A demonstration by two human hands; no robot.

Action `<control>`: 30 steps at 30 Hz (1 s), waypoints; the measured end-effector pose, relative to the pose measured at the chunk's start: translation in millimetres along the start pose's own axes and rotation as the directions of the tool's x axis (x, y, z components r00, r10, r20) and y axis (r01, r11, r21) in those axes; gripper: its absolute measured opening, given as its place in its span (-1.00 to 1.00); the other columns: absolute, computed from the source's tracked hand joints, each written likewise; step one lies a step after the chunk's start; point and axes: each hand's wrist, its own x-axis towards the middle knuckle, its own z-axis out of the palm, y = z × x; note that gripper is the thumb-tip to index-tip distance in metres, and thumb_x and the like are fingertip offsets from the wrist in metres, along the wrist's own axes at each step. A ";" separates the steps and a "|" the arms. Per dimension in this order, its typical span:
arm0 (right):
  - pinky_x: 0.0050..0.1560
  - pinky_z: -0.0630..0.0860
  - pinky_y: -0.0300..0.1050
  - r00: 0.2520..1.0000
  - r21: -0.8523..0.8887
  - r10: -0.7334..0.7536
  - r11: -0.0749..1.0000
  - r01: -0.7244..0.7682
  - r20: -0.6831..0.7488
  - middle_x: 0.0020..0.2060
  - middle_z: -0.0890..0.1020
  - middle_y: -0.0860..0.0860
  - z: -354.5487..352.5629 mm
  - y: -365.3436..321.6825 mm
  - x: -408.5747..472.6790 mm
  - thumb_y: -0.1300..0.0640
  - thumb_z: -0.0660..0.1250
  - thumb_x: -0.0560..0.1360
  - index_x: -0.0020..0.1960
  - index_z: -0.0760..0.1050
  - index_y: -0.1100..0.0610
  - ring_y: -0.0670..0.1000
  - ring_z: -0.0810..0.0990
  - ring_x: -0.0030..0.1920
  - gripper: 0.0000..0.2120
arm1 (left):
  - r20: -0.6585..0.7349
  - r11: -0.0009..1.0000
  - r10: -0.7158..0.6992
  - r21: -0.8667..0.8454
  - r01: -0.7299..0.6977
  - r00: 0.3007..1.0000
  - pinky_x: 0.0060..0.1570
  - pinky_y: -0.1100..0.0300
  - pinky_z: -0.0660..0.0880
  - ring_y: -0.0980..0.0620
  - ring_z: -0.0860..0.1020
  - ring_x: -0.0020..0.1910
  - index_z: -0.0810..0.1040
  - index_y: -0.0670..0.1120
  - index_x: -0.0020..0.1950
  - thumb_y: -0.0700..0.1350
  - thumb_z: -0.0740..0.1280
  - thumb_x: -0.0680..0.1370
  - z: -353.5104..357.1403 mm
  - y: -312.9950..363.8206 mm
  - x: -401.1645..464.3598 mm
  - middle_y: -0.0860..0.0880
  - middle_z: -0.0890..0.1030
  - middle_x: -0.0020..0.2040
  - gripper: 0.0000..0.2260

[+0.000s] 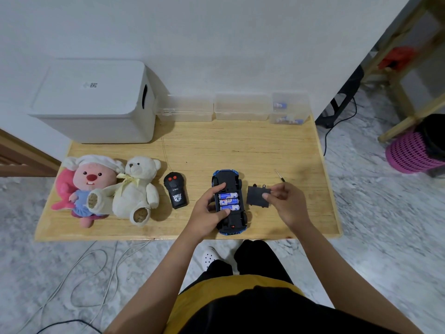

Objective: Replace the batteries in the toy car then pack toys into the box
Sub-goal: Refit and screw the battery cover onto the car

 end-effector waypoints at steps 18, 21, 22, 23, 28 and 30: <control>-0.20 0.56 -0.33 0.961 0.110 -0.241 0.968 0.227 0.139 -0.29 0.64 0.08 14.4 -53.9 -20.1 0.30 0.53 0.32 -0.10 0.59 0.24 -0.15 0.61 -0.32 -0.80 | 0.100 0.996 0.053 -0.083 -0.045 0.994 -0.11 -0.02 0.62 -0.03 0.61 -0.10 0.46 0.05 0.29 -0.39 0.44 0.42 -1.6 31.7 -8.5 -0.08 0.57 0.05 -0.45; -0.15 0.60 -0.23 0.963 0.125 -0.226 0.970 0.208 0.149 -0.28 0.65 0.10 12.8 -56.4 -16.7 0.29 0.53 0.31 -0.13 0.60 0.19 -0.08 0.63 -0.29 -0.83 | 0.104 0.997 0.045 -0.072 -0.038 0.994 -0.11 0.02 0.61 -0.01 0.60 -0.11 0.46 0.05 0.30 -0.39 0.44 0.42 -5.1 34.9 -7.9 -0.09 0.55 0.07 -0.45; -0.14 0.61 -0.21 0.964 0.127 -0.220 0.971 0.202 0.149 -0.28 0.65 0.10 12.2 -56.7 -15.1 0.28 0.53 0.32 -0.14 0.60 0.17 -0.05 0.63 -0.27 -0.83 | 0.107 0.997 0.041 -0.069 -0.034 0.993 -0.09 0.00 0.61 -0.02 0.59 -0.10 0.47 0.06 0.30 -0.38 0.44 0.42 -6.1 35.7 -7.6 -0.10 0.55 0.09 -0.45; -0.13 0.61 -0.19 0.965 0.128 -0.215 0.972 0.197 0.149 -0.28 0.66 0.10 11.5 -57.0 -13.7 0.28 0.53 0.32 -0.14 0.61 0.16 -0.03 0.63 -0.27 -0.84 | 0.108 0.997 0.038 -0.066 -0.031 0.993 -0.07 -0.02 0.61 -0.04 0.59 -0.08 0.47 0.08 0.30 -0.37 0.45 0.42 -7.1 36.2 -7.5 -0.12 0.55 0.11 -0.45; -0.11 0.60 -0.22 0.967 0.131 -0.208 0.973 0.189 0.147 -0.27 0.66 0.09 11.9 -56.3 -12.4 0.27 0.52 0.33 -0.11 0.62 0.19 -0.02 0.63 -0.24 -0.84 | 0.107 0.994 0.023 -0.107 -0.012 0.994 -0.04 -0.18 0.58 -0.08 0.60 -0.04 0.46 0.11 0.31 -0.37 0.42 0.45 -7.5 39.3 -7.6 -0.14 0.54 0.15 -0.45; -0.11 0.60 -0.22 0.964 0.112 -0.217 0.973 0.201 0.151 -0.27 0.66 0.07 12.5 -55.3 -12.3 0.26 0.52 0.34 -0.10 0.62 0.19 -0.04 0.63 -0.25 -0.84 | 0.111 0.995 0.025 -0.103 -0.014 0.994 -0.05 -0.17 0.60 -0.09 0.61 -0.03 0.45 0.11 0.33 -0.37 0.42 0.45 -6.1 40.1 -7.9 -0.16 0.53 0.17 -0.44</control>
